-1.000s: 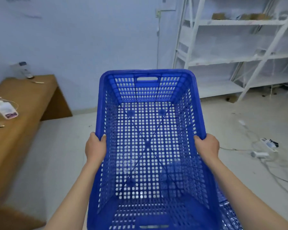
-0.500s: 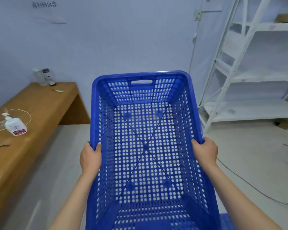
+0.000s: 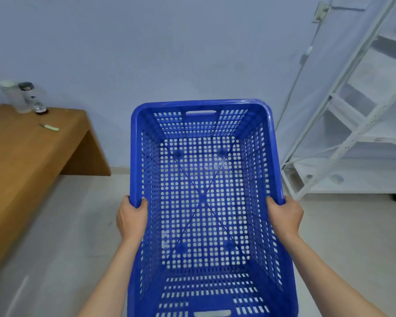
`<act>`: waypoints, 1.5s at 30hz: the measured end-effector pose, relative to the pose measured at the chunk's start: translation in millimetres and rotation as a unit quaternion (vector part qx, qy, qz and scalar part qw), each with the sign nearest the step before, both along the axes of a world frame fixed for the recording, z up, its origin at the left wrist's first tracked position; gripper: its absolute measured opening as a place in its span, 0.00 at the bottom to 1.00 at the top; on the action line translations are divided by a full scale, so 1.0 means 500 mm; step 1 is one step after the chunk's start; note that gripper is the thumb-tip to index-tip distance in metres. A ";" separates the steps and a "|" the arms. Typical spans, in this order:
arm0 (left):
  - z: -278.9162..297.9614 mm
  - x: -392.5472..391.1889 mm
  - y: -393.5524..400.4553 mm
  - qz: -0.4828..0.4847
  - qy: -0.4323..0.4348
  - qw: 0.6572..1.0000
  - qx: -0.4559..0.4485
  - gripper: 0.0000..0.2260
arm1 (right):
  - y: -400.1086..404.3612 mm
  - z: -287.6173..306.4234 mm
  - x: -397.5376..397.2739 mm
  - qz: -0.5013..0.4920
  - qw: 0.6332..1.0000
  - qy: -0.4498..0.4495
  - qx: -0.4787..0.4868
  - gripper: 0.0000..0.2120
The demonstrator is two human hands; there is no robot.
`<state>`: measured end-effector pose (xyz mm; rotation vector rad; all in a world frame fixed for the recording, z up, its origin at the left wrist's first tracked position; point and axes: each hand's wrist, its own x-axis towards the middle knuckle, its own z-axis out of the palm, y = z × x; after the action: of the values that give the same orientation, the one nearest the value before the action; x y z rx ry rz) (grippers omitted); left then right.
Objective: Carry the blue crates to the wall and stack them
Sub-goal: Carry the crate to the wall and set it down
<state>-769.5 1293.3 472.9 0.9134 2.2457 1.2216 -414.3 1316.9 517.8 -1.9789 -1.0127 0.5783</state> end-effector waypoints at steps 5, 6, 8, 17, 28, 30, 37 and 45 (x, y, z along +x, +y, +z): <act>-0.037 -0.015 0.191 0.002 -0.019 1.000 -0.015 0.06 | 0.202 -0.034 -0.015 0.000 1.000 0.004 -0.022 0.13; -0.049 -0.015 0.229 0.005 -0.019 1.000 -0.017 0.06 | 0.247 -0.047 -0.014 0.003 1.000 0.012 -0.026 0.13; -0.070 -0.012 0.310 0.017 -0.011 1.000 -0.019 0.06 | 0.339 -0.075 -0.013 0.012 0.999 0.020 -0.030 0.13; -0.203 -0.003 0.628 0.046 -0.122 0.987 -0.095 0.09 | 0.781 -0.161 -0.028 0.102 0.991 -0.011 -0.089 0.11; -0.538 0.014 0.766 0.192 -0.424 0.856 -0.226 0.10 | 1.225 -0.318 -0.218 0.368 0.869 -0.320 -0.082 0.15; -0.609 0.022 0.785 0.207 -0.482 0.817 -0.239 0.11 | 1.286 -0.375 -0.265 0.419 0.833 -0.355 -0.072 0.16; -0.824 0.077 0.863 0.298 -0.592 0.712 -0.230 0.21 | 1.452 -0.634 -0.401 0.514 0.761 -0.391 -0.066 0.16; -1.087 0.137 0.937 0.345 -0.651 0.648 -0.193 0.17 | 1.560 -0.988 -0.501 0.492 0.725 -0.459 -0.148 0.11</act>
<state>-701.2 1762.0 -70.5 -0.9201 1.3700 0.9737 -664.8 2097.0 23.6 -1.8279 -2.8295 0.2272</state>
